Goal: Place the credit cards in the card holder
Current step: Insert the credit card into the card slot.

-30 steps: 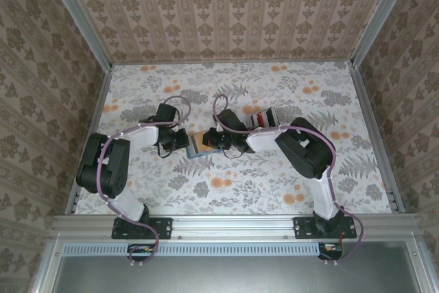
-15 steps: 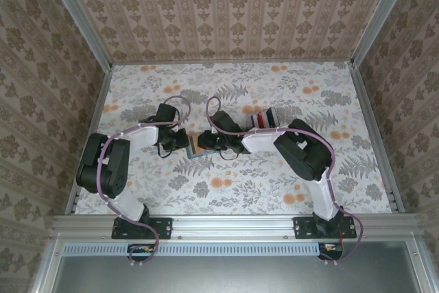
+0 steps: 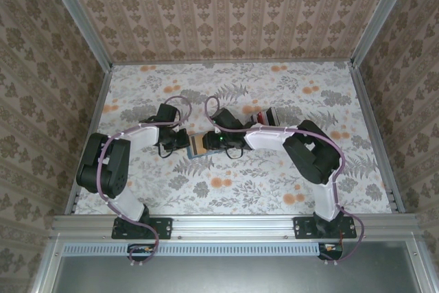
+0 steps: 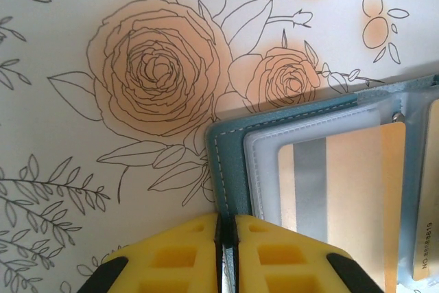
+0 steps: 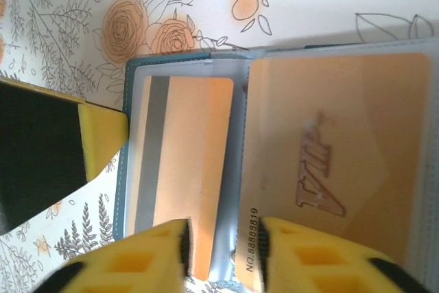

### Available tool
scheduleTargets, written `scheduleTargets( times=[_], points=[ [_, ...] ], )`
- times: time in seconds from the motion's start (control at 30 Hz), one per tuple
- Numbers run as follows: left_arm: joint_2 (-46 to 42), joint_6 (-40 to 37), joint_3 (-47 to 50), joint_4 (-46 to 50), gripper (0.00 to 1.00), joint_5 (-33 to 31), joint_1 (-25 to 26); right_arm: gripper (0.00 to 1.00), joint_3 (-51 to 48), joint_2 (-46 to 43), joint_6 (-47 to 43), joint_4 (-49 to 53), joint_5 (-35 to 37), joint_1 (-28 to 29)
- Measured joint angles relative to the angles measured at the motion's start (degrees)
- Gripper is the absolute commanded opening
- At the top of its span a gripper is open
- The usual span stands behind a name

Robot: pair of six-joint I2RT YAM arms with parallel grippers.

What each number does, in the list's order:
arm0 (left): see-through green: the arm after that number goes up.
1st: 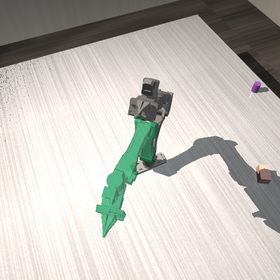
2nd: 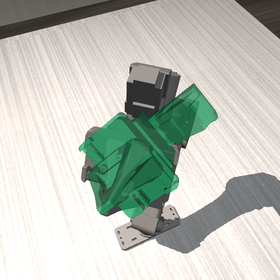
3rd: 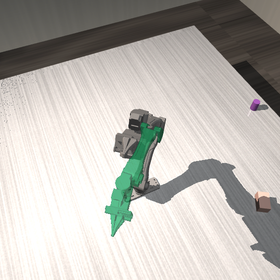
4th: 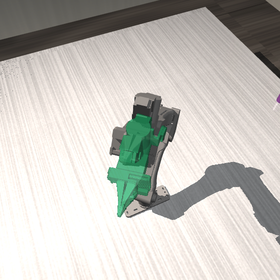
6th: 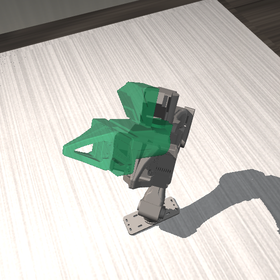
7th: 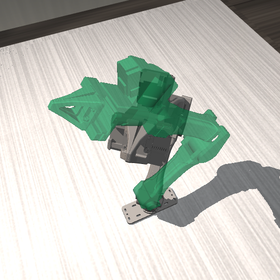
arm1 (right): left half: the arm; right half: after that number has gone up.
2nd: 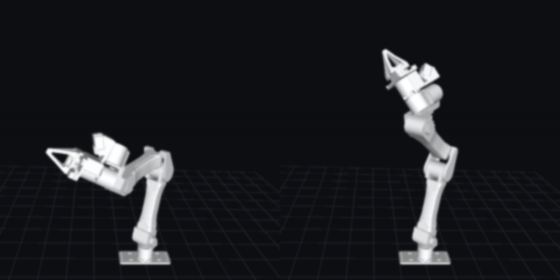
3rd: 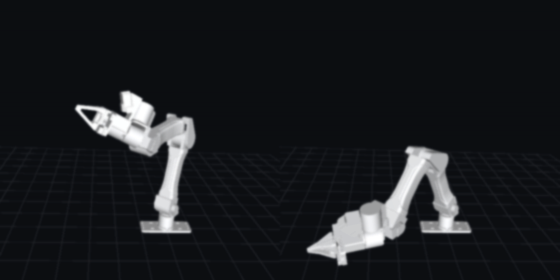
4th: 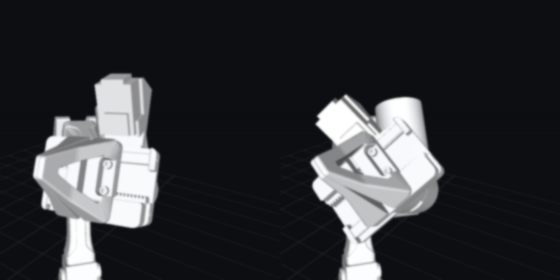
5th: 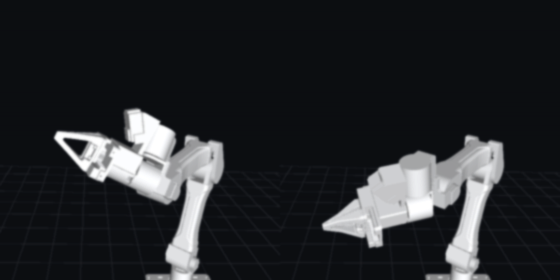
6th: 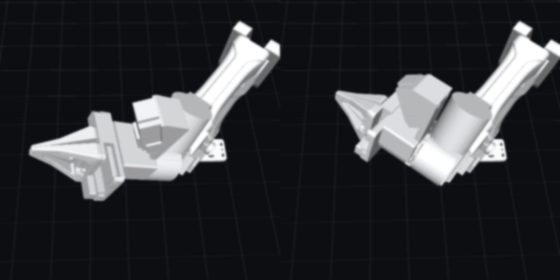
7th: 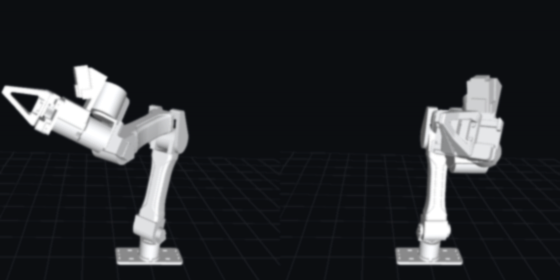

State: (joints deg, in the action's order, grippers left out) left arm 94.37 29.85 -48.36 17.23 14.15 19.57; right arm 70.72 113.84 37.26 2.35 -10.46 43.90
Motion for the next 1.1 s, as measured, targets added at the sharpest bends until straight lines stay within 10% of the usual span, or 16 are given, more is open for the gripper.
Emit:
scheduleTargets(
  times=[1.1],
  points=[
    [0.5, 0.0, -0.8, 0.8, 0.15, 0.1, 0.0, 0.18, 8.9, 6.5, -3.1, 4.9, -2.1, -0.2]
  ],
)
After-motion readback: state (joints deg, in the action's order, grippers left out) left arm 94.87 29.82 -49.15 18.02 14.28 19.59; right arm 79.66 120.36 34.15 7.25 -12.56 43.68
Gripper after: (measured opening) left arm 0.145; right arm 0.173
